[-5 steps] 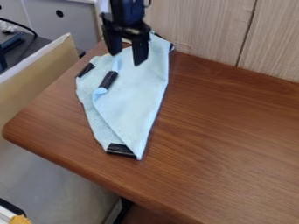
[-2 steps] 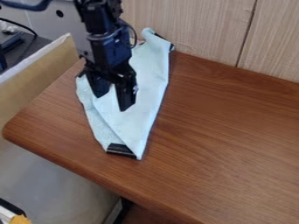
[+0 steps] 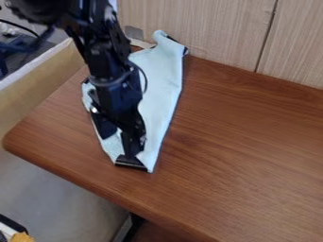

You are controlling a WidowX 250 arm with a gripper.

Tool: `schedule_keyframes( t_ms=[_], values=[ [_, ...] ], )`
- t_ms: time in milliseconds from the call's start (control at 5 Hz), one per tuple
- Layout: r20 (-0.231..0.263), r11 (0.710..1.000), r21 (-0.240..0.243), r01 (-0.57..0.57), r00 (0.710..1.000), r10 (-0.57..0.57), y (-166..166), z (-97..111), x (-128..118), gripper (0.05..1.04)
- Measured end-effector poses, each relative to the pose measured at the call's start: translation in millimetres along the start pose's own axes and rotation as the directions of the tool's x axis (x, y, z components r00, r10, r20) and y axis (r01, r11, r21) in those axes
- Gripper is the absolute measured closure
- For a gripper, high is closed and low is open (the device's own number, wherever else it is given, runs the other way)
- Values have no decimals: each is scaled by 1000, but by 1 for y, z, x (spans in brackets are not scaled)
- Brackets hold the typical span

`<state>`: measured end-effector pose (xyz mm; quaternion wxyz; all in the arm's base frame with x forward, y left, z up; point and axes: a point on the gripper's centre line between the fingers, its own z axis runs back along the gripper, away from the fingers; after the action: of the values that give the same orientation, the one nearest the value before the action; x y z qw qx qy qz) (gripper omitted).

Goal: Fold the cloth from top left to bottom right

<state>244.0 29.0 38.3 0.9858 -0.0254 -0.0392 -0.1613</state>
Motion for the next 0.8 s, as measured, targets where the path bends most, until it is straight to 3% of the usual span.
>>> schedule_keyframes(
  t_ms=[200, 400, 600, 800],
  values=[
    [-19, 999, -15, 36, 999, -36, -6, -20, -3, 84],
    [-7, 994, -36, 106, 994, -106, -8, -37, 0, 84],
    [-6, 985, -55, 161, 987, -162, -3, -43, 4, 118],
    [-13, 981, -33, 190, 982, -191, -2, -44, 6, 414]
  ],
)
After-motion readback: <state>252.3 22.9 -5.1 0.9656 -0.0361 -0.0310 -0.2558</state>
